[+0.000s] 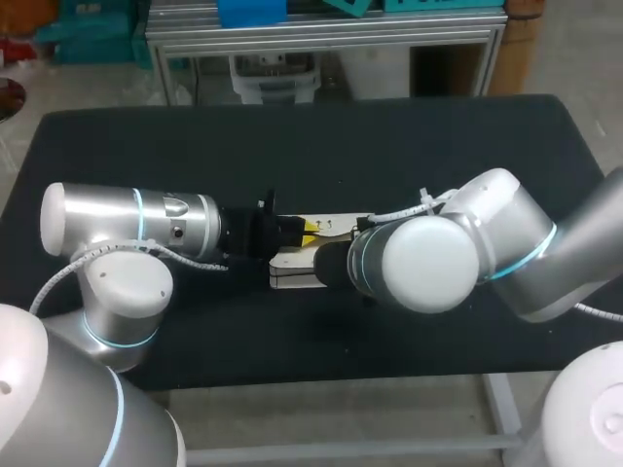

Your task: Pick up the bag, open it, inspect its contents, close it, and place it on the opposite side

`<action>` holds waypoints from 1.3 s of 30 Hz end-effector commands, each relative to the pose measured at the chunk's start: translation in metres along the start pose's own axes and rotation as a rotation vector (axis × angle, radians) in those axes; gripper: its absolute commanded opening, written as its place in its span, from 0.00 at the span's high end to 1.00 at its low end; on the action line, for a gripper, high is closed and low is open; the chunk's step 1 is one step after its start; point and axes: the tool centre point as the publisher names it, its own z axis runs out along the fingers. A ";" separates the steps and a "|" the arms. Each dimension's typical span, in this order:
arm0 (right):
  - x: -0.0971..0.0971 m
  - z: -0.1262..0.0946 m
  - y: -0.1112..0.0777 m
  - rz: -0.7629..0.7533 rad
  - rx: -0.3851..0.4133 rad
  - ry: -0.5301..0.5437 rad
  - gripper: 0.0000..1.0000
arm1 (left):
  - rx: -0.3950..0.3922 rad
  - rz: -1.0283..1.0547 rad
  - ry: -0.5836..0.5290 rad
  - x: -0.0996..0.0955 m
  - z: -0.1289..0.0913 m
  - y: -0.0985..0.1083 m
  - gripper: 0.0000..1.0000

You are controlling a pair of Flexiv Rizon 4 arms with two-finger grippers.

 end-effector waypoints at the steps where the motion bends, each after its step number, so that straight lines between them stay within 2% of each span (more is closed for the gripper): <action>1: 0.004 0.002 -0.002 0.000 -0.012 -0.173 1.00 | -0.004 0.019 -0.040 0.014 -0.009 -0.003 1.00; 7: 0.004 0.002 -0.002 0.000 -0.012 -0.173 1.00 | -0.014 0.012 -0.023 0.018 -0.014 0.001 1.00; 17: 0.004 0.002 -0.002 0.000 -0.012 -0.173 1.00 | 0.014 0.034 0.032 0.024 0.016 -0.005 1.00; 25: 0.004 0.002 -0.002 0.000 -0.012 -0.173 1.00 | -0.002 0.022 0.006 0.019 -0.005 0.000 1.00; 27: 0.004 0.002 -0.002 0.000 -0.012 -0.173 1.00 | -0.003 0.024 -0.009 0.017 -0.008 -0.001 0.64; 28: 0.004 0.002 -0.002 0.000 -0.012 -0.173 1.00 | -0.004 0.029 -0.021 0.016 -0.009 -0.003 0.58; 30: 0.004 0.002 -0.002 0.000 -0.012 -0.173 1.00 | 0.004 0.036 -0.028 0.013 -0.011 -0.006 0.57; 34: 0.004 0.002 -0.002 0.000 -0.012 -0.173 1.00 | 0.014 0.048 -0.043 0.008 -0.012 -0.010 0.65; 36: 0.004 0.002 -0.002 0.000 -0.012 -0.173 1.00 | 0.016 0.050 -0.044 0.007 -0.011 -0.011 0.74; 38: 0.004 0.002 -0.002 0.000 -0.012 -0.173 1.00 | 0.017 0.050 -0.047 0.006 -0.007 -0.010 0.76; 39: 0.004 0.002 -0.002 0.000 -0.012 -0.173 1.00 | 0.018 0.047 -0.046 0.005 -0.005 -0.009 0.83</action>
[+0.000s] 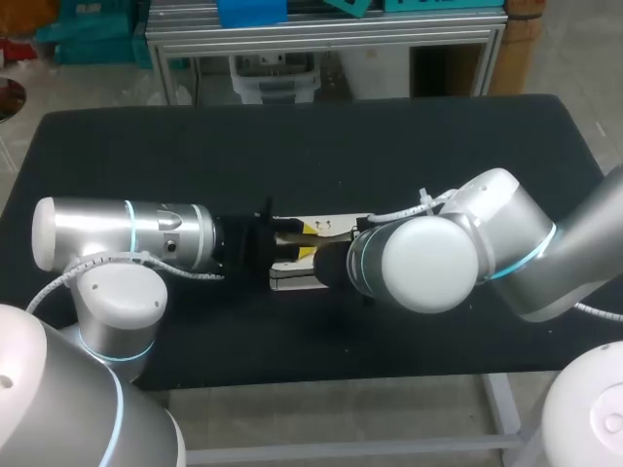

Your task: Pick up the bag, open it, inspect its contents, close it, and place it on the opposite side

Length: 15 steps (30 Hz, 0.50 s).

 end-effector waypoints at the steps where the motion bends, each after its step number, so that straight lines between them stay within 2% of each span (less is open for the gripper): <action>1: 0.004 0.001 -0.003 0.001 -0.012 -0.173 1.00 | -0.002 -0.003 -0.020 0.002 0.010 0.005 0.91; 2: 0.004 0.001 -0.003 0.001 -0.012 -0.173 1.00 | -0.004 -0.004 -0.022 0.001 0.012 0.006 1.00; 5: 0.004 0.001 -0.003 0.001 -0.012 -0.173 1.00 | -0.002 -0.005 -0.018 0.003 0.011 0.006 1.00; 10: 0.004 0.001 -0.003 0.001 -0.012 -0.173 1.00 | -0.020 0.014 -0.014 0.011 -0.006 0.002 1.00; 15: 0.004 0.001 -0.003 0.001 -0.012 -0.173 1.00 | -0.043 0.009 -0.009 0.016 -0.015 0.006 1.00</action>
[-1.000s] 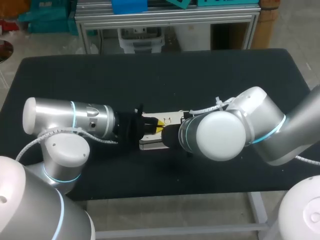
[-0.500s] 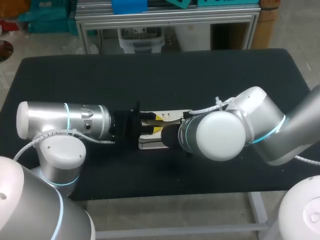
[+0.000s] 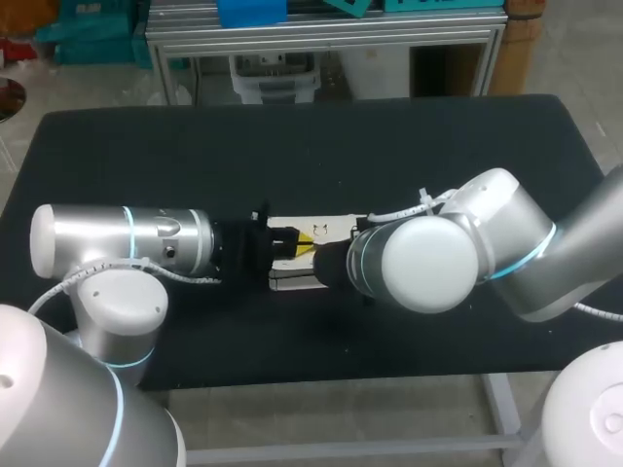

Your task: Pick up the bag, open it, inspect its contents, close it, and place it on the opposite side

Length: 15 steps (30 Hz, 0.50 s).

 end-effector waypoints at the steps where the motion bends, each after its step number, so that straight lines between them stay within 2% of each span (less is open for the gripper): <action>1: 0.004 0.001 -0.003 0.001 -0.011 -0.172 1.00 | -0.010 -0.006 -0.004 0.009 -0.012 -0.002 1.00; 10: 0.004 0.001 -0.003 0.001 -0.011 -0.172 1.00 | 0.031 -0.012 0.029 0.010 0.010 -0.009 1.00; 13: 0.004 0.001 -0.003 0.001 -0.011 -0.172 1.00 | 0.032 -0.013 0.033 0.010 0.010 -0.008 1.00; 14: 0.004 0.001 -0.003 0.001 -0.011 -0.172 1.00 | 0.034 -0.017 0.032 0.009 0.008 -0.008 0.97; 15: 0.004 0.001 -0.003 0.001 -0.011 -0.172 1.00 | 0.036 -0.020 0.029 0.008 0.006 -0.008 0.82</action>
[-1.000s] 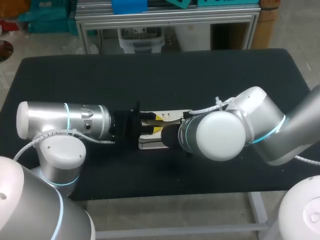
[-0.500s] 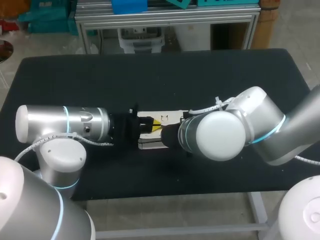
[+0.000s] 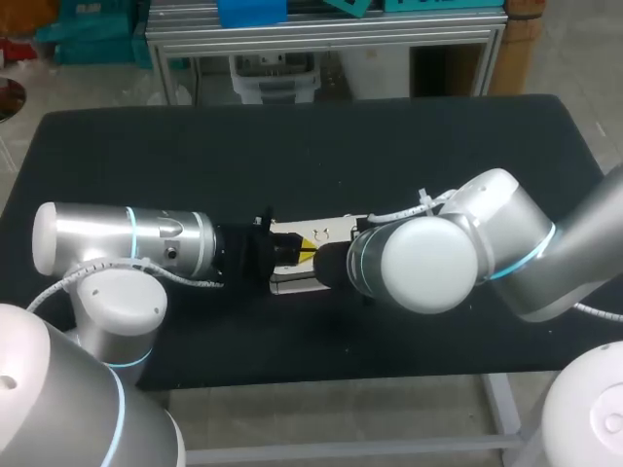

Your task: Pick up the bag, open it, inspect its contents, close it, and place it on the opposite side

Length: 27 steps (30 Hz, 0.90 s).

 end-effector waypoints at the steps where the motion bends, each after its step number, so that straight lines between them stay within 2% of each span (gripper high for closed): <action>1: 0.004 0.001 -0.003 0.001 -0.012 -0.173 1.00 | 0.004 -0.006 -0.009 -0.001 -0.001 0.003 0.70; 3: 0.004 0.001 -0.003 0.001 -0.012 -0.173 1.00 | 0.001 -0.005 -0.017 -0.004 -0.004 0.003 0.55; 6: 0.004 0.001 -0.003 0.001 -0.012 -0.173 1.00 | 0.003 -0.013 -0.035 -0.008 -0.009 0.003 0.55; 13: 0.004 0.001 -0.003 0.001 -0.012 -0.173 1.00 | 0.012 -0.015 -0.059 -0.015 -0.018 0.002 0.63; 18: 0.004 0.001 -0.003 0.001 -0.012 -0.173 1.00 | 0.048 -0.053 -0.072 -0.021 -0.026 0.003 0.67; 21: 0.004 0.001 -0.003 0.001 -0.012 -0.173 1.00 | 0.072 -0.077 -0.078 -0.025 -0.033 0.002 0.75; 25: 0.004 0.001 -0.003 0.001 -0.012 -0.173 1.00 | 0.118 -0.156 -0.100 -0.031 -0.041 0.007 0.73; 27: 0.004 0.001 -0.003 0.001 -0.012 -0.173 1.00 | 0.106 -0.185 -0.114 -0.034 -0.042 0.008 0.74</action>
